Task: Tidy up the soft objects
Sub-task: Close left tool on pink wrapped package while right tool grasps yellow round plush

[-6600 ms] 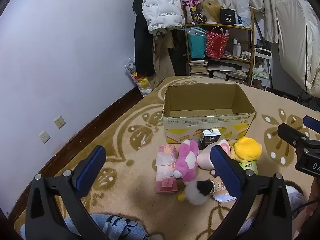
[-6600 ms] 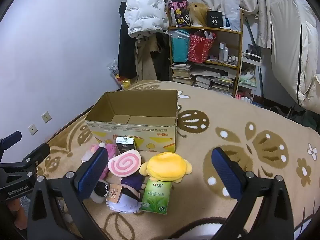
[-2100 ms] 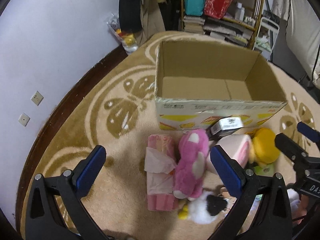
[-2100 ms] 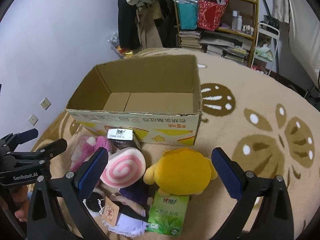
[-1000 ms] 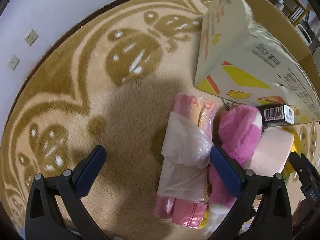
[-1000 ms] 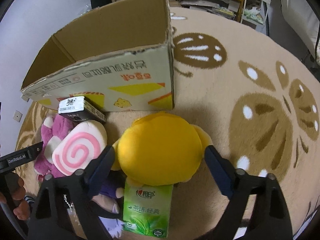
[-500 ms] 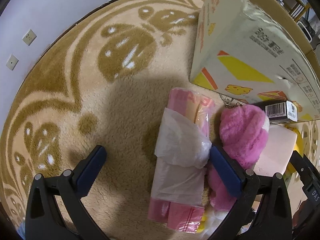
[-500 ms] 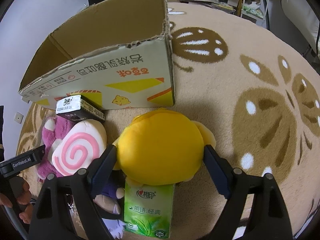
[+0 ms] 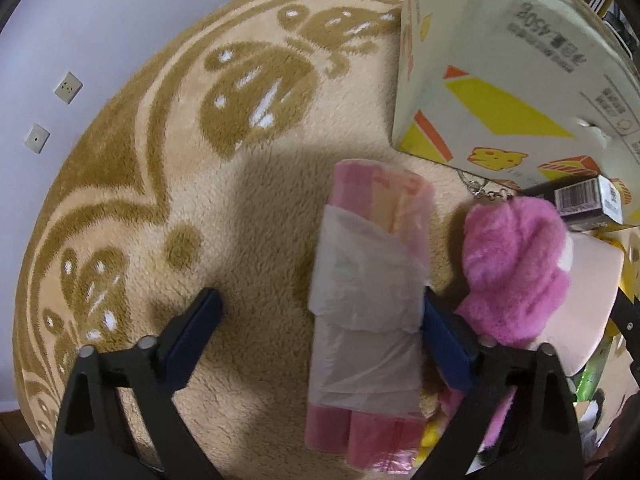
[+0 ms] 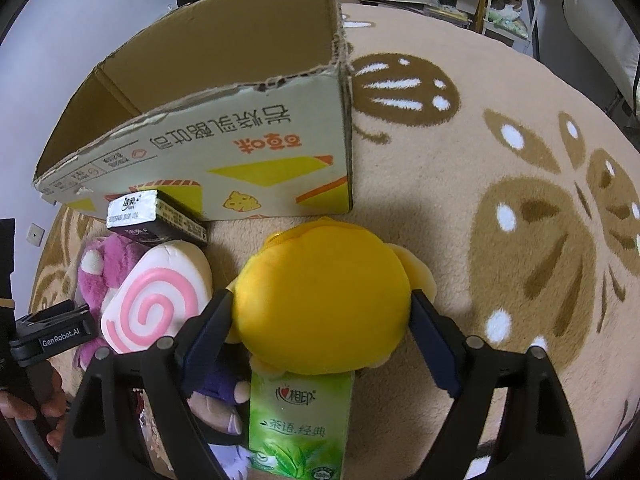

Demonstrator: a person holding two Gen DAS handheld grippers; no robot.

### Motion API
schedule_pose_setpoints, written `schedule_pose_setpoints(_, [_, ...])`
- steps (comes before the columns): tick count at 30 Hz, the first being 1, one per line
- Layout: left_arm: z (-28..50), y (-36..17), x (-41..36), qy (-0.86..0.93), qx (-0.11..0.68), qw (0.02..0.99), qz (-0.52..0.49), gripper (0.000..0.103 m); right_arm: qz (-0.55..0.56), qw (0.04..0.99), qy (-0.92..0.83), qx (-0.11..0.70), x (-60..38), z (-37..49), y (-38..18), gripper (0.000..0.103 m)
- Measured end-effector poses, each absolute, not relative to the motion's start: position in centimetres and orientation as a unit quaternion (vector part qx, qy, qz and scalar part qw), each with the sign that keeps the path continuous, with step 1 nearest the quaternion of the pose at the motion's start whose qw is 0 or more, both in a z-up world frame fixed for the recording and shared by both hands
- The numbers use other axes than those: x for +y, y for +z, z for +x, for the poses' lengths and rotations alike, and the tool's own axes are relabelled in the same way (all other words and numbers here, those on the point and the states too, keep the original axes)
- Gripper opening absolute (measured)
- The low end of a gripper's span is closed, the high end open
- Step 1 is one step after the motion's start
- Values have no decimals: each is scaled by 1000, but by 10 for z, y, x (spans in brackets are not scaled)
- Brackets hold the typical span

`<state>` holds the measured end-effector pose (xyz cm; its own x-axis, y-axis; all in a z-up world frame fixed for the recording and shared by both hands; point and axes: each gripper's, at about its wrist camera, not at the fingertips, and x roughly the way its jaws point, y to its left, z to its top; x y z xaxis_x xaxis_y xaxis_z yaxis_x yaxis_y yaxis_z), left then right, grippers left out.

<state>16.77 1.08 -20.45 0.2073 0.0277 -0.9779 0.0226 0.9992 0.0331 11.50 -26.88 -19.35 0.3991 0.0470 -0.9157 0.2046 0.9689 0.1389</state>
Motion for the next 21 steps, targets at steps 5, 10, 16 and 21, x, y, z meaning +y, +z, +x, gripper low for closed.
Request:
schedule_pose_setpoints(5, [161,-192,-3,-16,614,788,39,58,105,831,-49,544,-262,111,-193,84])
schedule_pose_setpoints(10, [157,-183,-5,-23,605,794,48,44,104,836,-50,536,-262,109,-187,77])
schedule_pose_setpoints(16, [154,-168,3,-12,580,812,58,44,109,842,-50,526,-268,102,-179,71])
schedule_pose_setpoints(21, [149,-148,9,-3,550,833,64,44,111,852,-48,509,-267,90,-164,67])
